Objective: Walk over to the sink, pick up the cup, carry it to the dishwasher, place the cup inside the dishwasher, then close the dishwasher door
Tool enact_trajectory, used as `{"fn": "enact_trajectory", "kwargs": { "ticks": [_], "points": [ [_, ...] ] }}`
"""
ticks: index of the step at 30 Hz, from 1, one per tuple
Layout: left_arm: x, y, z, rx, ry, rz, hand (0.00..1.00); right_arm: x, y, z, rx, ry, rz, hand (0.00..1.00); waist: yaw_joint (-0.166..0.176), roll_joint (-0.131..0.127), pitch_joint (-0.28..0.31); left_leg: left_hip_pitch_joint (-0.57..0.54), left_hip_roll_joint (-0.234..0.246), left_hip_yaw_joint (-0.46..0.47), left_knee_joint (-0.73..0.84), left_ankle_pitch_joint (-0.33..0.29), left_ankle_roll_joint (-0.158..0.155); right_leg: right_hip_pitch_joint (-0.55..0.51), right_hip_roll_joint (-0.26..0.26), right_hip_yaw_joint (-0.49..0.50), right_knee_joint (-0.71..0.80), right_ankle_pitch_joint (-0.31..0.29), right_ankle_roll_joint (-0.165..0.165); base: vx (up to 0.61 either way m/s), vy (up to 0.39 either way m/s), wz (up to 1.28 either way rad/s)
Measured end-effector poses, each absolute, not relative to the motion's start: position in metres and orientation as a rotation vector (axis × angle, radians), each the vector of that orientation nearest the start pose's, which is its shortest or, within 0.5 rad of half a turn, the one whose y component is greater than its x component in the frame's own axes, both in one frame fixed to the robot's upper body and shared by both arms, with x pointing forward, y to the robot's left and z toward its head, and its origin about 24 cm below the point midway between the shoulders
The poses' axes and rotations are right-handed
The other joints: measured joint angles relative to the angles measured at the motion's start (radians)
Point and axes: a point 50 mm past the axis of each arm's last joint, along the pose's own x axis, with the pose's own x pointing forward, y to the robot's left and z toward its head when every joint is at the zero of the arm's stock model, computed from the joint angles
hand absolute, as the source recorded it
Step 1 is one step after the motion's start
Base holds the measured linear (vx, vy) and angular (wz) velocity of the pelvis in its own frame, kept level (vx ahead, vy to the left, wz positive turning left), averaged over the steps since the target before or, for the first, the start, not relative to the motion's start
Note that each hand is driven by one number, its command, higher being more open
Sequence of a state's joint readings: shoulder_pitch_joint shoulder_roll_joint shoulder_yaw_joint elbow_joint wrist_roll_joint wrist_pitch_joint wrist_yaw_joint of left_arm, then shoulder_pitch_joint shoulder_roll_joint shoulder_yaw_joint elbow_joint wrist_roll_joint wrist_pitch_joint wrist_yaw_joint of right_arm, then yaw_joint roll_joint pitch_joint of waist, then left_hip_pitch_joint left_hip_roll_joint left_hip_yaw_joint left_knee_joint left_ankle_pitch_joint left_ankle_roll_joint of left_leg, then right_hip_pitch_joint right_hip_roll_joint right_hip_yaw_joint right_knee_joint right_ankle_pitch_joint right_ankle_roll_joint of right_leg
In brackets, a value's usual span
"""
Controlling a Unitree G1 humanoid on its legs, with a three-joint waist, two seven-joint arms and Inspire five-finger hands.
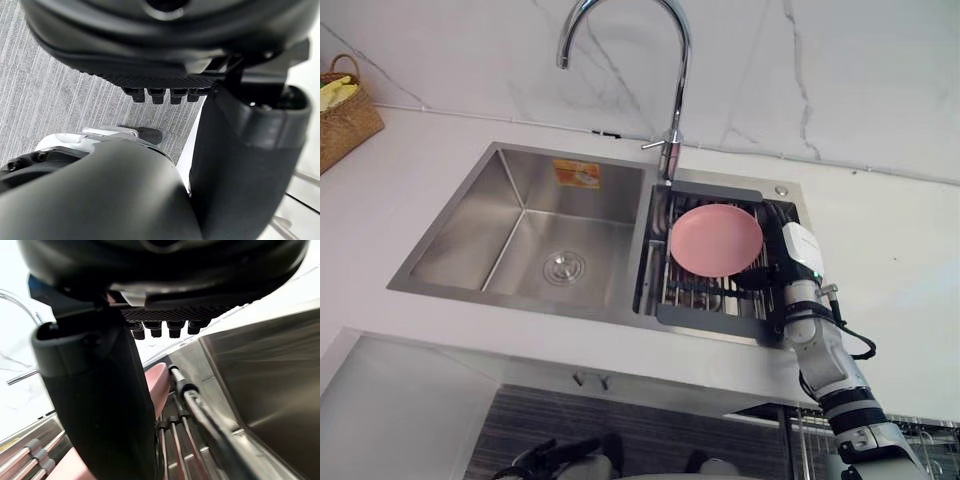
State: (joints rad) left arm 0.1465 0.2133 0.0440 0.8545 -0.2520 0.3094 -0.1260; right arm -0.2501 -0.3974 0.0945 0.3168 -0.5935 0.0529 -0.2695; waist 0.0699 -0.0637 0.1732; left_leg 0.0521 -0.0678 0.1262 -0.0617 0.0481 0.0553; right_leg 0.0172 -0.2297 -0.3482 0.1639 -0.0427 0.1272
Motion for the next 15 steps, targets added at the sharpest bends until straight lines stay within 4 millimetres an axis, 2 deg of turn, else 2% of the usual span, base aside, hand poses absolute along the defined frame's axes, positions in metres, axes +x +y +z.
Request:
{"fn": "enact_trajectory", "kwargs": {
  "ticks": [3,5,8,15],
  "points": [
    [0.092,0.227,-0.149,-0.181,1.223,0.16,1.0,0.312,-0.224,0.071,-1.069,-0.07,-0.209,1.0,0.0,-0.003,0.039,-0.016,-0.003,-0.006,0.026,-0.005,0.006,-0.013,-0.01,-0.005,0.029,-0.01,-0.003,-0.02,-0.011,0.09],
    [0.103,0.227,-0.146,-0.182,1.195,0.147,1.0,0.324,-0.227,0.087,-1.103,-0.116,-0.238,1.0,0.002,-0.001,0.071,-0.054,-0.003,-0.013,0.065,-0.012,0.009,-0.038,-0.016,-0.01,0.047,-0.012,-0.006,-0.05,-0.014,0.13],
    [0.109,0.228,-0.144,-0.183,1.175,0.137,1.0,0.326,-0.232,0.093,-1.158,-0.152,-0.245,1.0,0.003,-0.002,0.089,-0.08,0.0,-0.022,0.096,-0.02,0.009,-0.048,-0.016,-0.015,0.056,-0.014,-0.01,-0.03,-0.032,0.11],
    [0.118,0.227,-0.142,-0.182,1.151,0.125,1.0,0.329,-0.23,0.101,-1.247,-0.234,-0.228,1.0,0.017,0.0,0.106,-0.114,0.02,-0.025,0.163,-0.05,0.002,-0.049,-0.003,-0.023,0.063,-0.023,-0.026,-0.03,-0.047,0.02]
  ]
}}
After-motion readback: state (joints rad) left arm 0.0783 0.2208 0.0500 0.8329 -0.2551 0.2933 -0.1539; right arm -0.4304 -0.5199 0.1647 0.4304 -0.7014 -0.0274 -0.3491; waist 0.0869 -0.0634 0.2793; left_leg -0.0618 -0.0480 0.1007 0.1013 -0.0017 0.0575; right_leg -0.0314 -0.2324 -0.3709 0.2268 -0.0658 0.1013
